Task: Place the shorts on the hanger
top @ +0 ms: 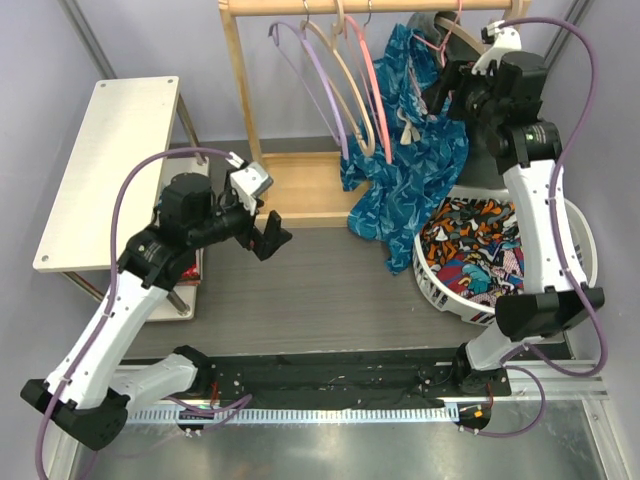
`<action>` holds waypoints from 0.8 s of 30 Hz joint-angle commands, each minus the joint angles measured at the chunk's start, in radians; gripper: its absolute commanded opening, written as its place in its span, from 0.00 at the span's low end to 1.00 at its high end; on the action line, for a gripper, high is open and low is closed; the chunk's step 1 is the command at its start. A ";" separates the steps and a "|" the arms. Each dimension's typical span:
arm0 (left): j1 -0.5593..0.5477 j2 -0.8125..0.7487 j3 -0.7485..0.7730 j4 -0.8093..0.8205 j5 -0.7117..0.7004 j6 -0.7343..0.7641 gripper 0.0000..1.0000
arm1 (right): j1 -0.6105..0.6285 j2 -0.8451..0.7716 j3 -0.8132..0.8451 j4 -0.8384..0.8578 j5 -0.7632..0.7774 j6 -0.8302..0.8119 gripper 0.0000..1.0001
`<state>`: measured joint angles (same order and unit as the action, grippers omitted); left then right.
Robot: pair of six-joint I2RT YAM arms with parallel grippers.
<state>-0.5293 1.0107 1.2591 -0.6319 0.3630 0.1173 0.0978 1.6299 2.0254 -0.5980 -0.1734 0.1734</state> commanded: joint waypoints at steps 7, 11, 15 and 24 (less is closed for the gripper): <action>0.250 0.172 0.345 -0.256 0.059 -0.153 1.00 | -0.003 -0.372 -0.246 0.155 0.097 -0.014 0.96; 0.360 0.282 0.541 -0.440 0.116 -0.125 1.00 | -0.004 -0.498 -0.388 0.149 0.042 -0.029 0.98; 0.399 0.309 0.634 -0.526 0.010 -0.122 1.00 | -0.003 -0.617 -0.523 0.115 -0.081 -0.049 1.00; 0.506 0.192 0.590 -0.568 -0.013 -0.050 1.00 | -0.003 -0.826 -0.793 -0.023 -0.248 -0.158 1.00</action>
<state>-0.0643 1.2881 1.8687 -1.1610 0.3618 0.0349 0.0967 0.8680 1.2961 -0.5686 -0.3374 0.0906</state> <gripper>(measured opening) 0.996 0.995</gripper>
